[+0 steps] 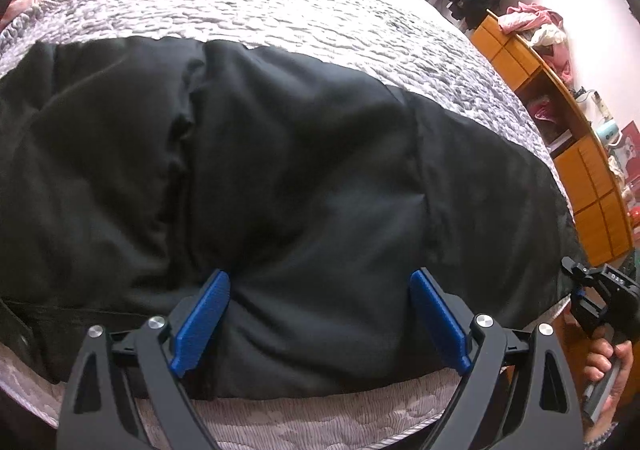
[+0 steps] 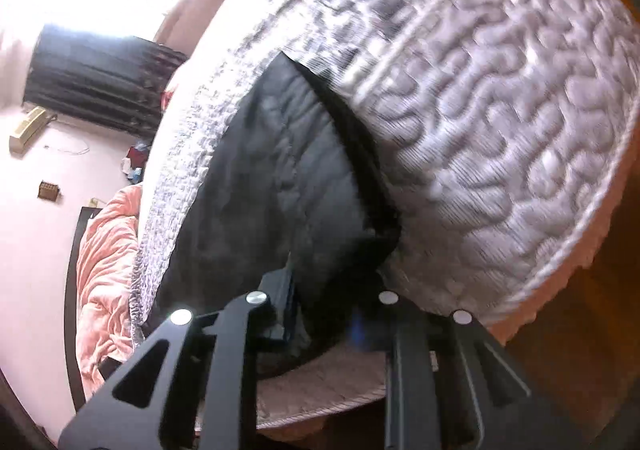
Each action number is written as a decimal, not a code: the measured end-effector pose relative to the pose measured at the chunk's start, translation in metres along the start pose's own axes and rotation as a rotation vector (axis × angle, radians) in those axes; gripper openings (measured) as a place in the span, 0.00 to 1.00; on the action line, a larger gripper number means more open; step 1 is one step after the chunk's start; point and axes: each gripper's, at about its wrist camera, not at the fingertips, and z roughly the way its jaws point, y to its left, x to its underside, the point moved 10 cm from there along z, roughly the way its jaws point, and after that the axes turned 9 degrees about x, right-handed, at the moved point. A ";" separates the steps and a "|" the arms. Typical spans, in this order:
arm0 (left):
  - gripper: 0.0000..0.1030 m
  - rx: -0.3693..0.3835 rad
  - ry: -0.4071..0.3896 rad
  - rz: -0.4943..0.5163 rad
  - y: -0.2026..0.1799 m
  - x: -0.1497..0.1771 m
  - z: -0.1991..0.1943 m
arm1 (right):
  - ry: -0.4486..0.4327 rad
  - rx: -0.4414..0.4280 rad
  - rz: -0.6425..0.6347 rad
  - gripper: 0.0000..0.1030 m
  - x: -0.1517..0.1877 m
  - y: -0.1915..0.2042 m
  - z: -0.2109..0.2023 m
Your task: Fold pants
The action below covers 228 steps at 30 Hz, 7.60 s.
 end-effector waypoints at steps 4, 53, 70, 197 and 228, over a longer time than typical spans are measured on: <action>0.92 0.013 0.006 -0.012 0.001 0.000 0.002 | 0.032 0.038 0.020 0.29 0.000 -0.008 0.019; 0.90 -0.272 -0.411 -0.302 0.221 -0.003 -0.211 | 0.100 0.120 -0.996 0.13 0.269 0.345 0.063; 0.91 -0.242 -0.395 -0.330 0.230 0.001 -0.216 | 0.081 0.070 -1.020 0.66 0.296 0.354 0.033; 0.86 0.382 -0.607 -0.982 0.458 0.035 -0.253 | 0.267 0.133 -0.957 0.52 0.271 0.304 0.093; 0.17 0.389 -0.643 -1.017 0.456 0.007 -0.238 | 0.273 0.127 -0.977 0.59 0.277 0.303 0.102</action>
